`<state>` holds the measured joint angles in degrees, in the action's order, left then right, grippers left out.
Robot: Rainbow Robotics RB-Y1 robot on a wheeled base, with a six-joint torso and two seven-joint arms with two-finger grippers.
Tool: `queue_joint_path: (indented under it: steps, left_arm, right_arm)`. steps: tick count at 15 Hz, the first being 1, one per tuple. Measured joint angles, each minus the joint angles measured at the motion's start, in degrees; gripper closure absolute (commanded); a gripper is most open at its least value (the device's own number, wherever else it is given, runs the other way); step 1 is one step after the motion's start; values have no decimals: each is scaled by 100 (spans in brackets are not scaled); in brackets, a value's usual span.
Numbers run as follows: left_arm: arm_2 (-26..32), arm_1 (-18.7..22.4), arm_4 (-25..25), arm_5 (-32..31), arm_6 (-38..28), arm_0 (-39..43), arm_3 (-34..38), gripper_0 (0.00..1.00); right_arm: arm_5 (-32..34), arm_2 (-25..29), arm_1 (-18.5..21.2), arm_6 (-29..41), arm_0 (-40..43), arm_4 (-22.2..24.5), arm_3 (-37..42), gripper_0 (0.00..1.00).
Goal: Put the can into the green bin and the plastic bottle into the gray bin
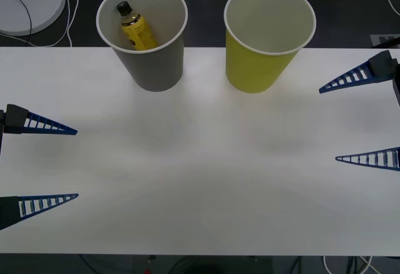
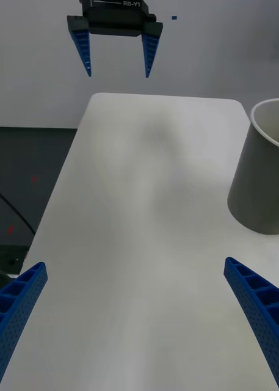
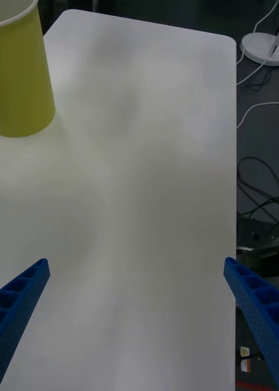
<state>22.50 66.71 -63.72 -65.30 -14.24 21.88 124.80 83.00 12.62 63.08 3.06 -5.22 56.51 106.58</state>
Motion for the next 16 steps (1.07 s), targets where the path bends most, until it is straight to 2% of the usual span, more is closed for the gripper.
queue_joint_path:
  steps: [4,9,16]
  left_arm:
    - [0,0,0,0,0,0,0,0]
    - [0,0,0,0,0,0,0,0]
    - [0,0,0,0,0,0,0,0]
  right_arm:
    - [-145,519,4,-14,946,-6,563,0]
    - [-485,815,126,-31,1769,-109,940,0]
    - [-547,944,139,-37,2080,-129,1024,0]
